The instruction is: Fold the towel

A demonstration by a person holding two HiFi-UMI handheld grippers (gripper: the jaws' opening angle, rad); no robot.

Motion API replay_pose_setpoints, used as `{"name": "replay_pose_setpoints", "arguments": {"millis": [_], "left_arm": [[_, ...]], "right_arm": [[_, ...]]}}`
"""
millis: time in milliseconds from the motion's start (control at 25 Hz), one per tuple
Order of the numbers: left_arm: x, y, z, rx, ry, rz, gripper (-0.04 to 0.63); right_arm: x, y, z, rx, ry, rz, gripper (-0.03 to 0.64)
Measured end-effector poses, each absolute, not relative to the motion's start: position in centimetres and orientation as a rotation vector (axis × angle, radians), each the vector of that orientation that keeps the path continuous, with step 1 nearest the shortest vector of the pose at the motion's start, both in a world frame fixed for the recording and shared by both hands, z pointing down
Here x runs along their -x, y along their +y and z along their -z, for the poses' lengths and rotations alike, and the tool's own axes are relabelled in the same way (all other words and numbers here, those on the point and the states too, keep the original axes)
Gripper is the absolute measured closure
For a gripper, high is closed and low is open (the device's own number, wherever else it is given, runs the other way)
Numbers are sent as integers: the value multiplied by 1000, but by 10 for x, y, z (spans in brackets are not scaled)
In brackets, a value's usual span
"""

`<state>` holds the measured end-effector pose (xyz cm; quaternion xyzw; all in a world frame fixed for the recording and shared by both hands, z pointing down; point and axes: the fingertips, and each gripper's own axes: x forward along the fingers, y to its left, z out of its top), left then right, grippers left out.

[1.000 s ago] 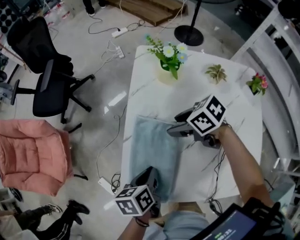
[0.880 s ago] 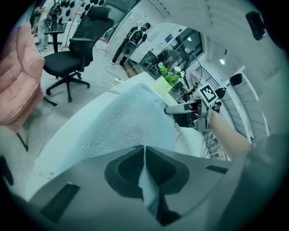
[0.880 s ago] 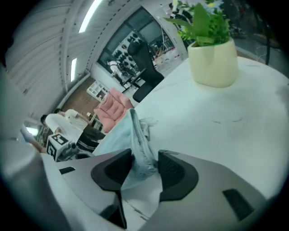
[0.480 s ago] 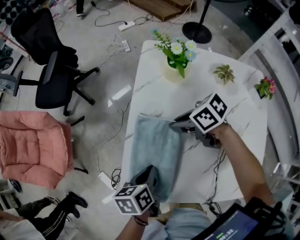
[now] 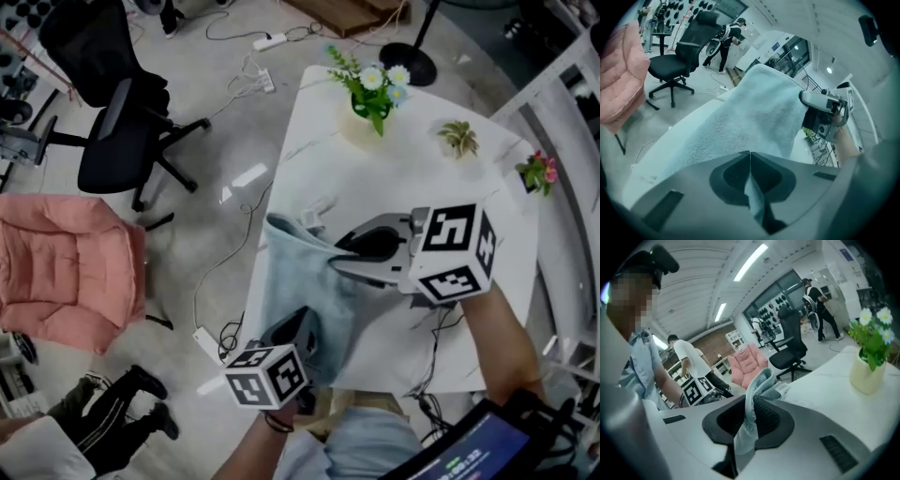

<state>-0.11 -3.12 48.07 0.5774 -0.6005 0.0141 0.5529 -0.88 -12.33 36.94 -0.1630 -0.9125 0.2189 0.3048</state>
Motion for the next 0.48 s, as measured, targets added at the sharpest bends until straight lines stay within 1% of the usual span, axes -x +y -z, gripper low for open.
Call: {"name": "replay_pose_setpoints", "arguments": {"millis": [240,480], "left_arm": [[9,0,-445,-1375,-1451,116,584],[8,48,-440,-1332,-1484,200,584]], "right_arm": [[2,-69,-344,498,-2465,-328,558],[-8,-17,-333,544,-2479,-105,557]]}}
